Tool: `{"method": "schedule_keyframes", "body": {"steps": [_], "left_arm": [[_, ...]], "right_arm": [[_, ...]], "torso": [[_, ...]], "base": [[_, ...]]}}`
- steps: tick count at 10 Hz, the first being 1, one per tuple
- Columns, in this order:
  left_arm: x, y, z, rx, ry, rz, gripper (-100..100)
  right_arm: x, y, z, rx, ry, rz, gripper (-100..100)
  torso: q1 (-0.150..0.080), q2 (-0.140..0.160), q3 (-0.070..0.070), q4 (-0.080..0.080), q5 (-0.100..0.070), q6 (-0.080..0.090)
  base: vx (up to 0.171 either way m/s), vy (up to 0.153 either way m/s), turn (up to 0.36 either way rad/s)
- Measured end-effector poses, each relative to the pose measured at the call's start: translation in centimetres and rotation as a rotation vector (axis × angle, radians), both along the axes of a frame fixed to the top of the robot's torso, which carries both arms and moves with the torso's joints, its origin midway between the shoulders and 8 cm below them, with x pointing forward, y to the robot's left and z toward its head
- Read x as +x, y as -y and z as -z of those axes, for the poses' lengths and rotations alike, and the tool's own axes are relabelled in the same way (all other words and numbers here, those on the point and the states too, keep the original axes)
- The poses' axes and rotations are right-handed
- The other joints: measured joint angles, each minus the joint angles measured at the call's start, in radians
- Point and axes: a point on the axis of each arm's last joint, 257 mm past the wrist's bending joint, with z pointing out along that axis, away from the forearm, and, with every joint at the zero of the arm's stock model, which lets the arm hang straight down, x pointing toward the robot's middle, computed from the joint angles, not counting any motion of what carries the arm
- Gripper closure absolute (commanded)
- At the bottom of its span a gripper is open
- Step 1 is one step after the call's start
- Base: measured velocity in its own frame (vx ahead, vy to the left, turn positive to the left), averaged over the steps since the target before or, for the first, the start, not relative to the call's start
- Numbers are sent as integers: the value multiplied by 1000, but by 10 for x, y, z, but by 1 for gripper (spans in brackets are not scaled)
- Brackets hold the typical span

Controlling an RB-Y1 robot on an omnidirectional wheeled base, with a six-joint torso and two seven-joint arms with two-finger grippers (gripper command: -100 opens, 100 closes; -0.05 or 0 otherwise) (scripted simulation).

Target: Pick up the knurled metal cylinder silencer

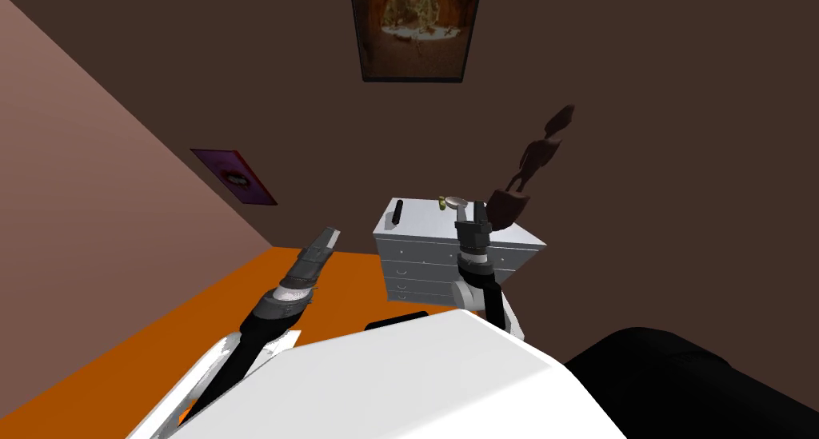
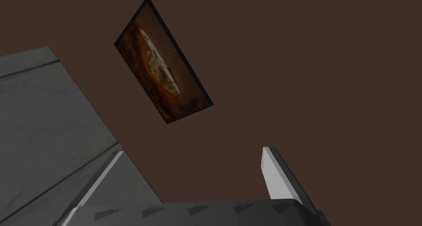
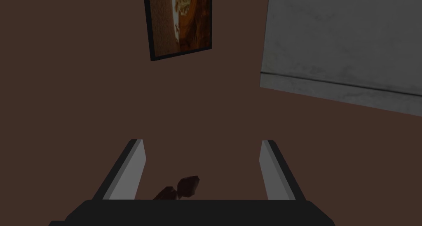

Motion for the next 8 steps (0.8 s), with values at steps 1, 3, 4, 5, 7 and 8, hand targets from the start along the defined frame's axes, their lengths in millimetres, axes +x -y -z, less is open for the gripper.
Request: {"method": "schedule_keyframes", "body": {"steps": [1,3,4,5,7,8], "left_arm": [[-1,5,4,19,-9,28,-100],[-2,16,11,57,-27,90,-100],[-3,20,17,79,-38,121,-100],[-4,24,20,97,-48,151,-100],[-6,30,27,134,-68,194,-100],[-8,33,31,154,-81,220,-100]], "right_arm": [[0,0,0,0,0,0,0],[0,0,0,0,0,0,0],[0,0,0,0,0,0,0],[0,0,0,0,0,0,0],[0,0,0,0,0,0,0],[0,0,0,0,0,0,0]], "torso": [[-1,0,0,0,0,0],[-1,-2,-1,0,0,0],[0,-2,-1,0,0,0],[-2,-2,-1,0,0,0],[-3,-2,-1,0,-1,0],[-3,-2,-1,0,0,0]], "base": [[-28,122,-26],[-9,112,-33],[-10,95,-37],[-1,40,-6],[-6,81,-45],[-21,103,-71]]}}
